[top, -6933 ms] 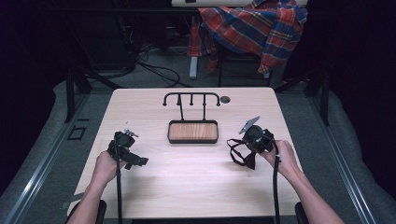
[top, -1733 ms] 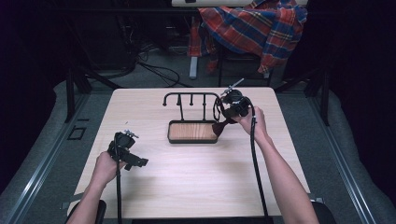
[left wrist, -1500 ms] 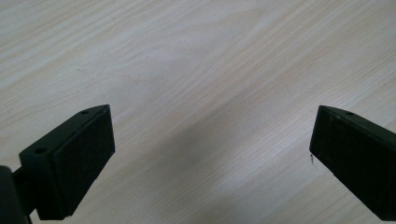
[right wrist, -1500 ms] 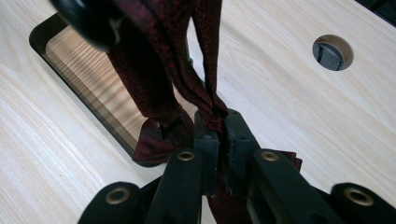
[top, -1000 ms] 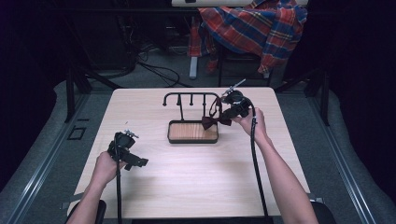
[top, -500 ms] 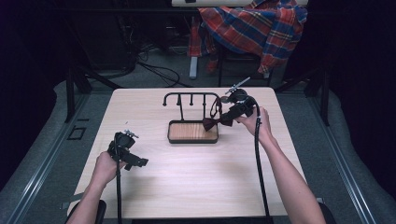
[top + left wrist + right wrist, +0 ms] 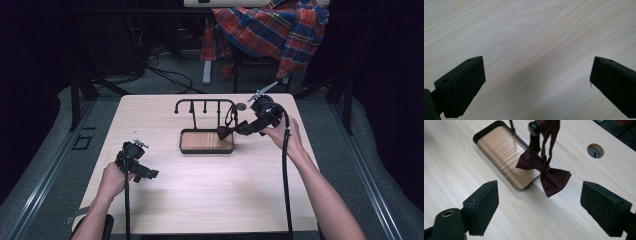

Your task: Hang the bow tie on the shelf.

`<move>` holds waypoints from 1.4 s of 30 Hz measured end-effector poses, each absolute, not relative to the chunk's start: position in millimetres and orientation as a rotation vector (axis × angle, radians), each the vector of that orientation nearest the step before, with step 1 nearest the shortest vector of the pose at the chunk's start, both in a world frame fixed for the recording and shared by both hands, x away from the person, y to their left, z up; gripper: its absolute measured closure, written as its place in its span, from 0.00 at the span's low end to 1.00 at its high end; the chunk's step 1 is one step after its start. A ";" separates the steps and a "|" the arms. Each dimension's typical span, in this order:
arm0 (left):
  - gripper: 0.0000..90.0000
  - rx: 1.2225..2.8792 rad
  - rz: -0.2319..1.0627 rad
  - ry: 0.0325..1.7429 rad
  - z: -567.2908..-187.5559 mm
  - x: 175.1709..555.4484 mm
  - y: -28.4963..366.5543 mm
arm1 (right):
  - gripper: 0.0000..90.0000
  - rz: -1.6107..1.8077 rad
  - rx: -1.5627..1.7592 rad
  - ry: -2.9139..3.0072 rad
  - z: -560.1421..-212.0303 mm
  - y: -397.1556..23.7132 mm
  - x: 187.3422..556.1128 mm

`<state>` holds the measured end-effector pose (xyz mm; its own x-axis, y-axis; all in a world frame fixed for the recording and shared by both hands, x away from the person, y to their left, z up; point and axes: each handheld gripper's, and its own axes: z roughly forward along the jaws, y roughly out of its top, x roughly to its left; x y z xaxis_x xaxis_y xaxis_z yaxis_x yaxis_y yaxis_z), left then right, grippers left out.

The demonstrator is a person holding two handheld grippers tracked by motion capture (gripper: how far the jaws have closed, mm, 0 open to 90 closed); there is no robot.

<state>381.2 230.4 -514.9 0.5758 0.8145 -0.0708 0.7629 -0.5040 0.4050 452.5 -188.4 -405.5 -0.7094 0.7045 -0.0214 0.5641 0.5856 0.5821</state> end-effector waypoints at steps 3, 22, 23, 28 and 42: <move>0.00 2.418 0.180 1.275 -514.9 381.0 230.1 | 0.15 0.805 1.019 2.574 -403.1 -189.7 443.6; 0.00 2.429 0.183 1.273 -515.5 381.0 229.3 | 0.07 0.729 0.991 2.618 -417.2 -210.1 404.8; 0.00 2.431 0.178 1.272 -515.3 381.0 229.1 | 0.07 0.717 0.997 2.623 -419.3 -211.5 404.0; 0.00 2.431 0.182 1.274 -515.5 380.7 228.9 | 0.04 0.696 1.028 2.647 -431.6 -217.7 398.9; 0.00 2.448 0.176 1.264 -516.1 381.3 226.9 | 0.01 0.667 1.024 2.675 -474.4 -228.9 373.7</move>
